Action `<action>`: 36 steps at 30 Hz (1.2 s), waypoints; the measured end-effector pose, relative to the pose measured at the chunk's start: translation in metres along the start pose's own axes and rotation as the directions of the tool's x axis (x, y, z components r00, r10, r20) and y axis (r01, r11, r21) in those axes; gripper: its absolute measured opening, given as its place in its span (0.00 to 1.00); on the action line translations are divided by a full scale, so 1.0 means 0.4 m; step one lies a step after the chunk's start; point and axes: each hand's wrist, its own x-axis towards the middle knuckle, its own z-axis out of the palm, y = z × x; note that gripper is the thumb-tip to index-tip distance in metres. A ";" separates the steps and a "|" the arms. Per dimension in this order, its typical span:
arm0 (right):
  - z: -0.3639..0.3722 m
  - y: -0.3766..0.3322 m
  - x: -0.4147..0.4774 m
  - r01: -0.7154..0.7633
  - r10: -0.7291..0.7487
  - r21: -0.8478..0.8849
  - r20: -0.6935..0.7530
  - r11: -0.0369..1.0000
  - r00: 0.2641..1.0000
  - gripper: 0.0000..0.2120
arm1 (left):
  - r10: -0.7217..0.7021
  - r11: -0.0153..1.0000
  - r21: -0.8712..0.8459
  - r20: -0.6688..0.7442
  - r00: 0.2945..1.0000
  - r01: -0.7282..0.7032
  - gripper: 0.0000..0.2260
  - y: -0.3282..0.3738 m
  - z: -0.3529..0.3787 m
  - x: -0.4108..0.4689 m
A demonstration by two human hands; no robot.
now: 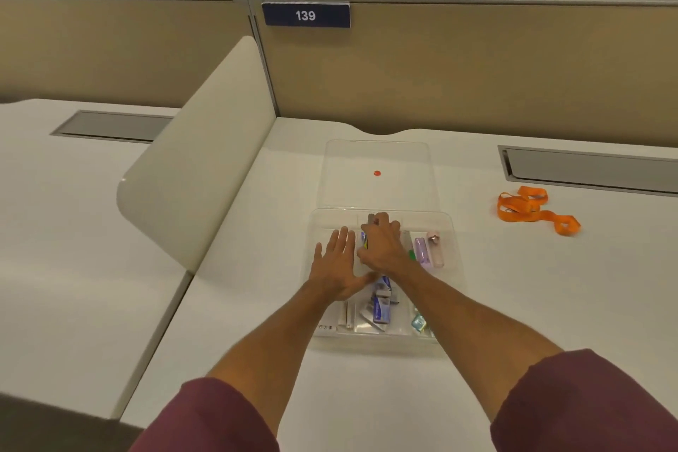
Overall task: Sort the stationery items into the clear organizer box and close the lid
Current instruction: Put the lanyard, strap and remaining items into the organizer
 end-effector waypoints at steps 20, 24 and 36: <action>-0.097 0.145 -0.107 -0.124 0.128 0.035 -0.144 0.992 0.981 0.19 | 0.164 0.985 0.069 -0.089 0.982 -0.158 0.44 0.129 -0.070 0.052; -0.144 0.244 -0.155 -0.208 0.215 0.054 -0.186 0.977 0.959 0.19 | 0.250 0.965 0.111 -0.102 0.963 -0.238 0.40 0.235 -0.066 0.076; -0.250 0.663 -0.341 -0.534 0.538 0.088 -0.241 0.841 0.808 0.24 | 0.398 0.901 0.178 0.032 0.917 -0.397 0.36 0.643 0.053 0.137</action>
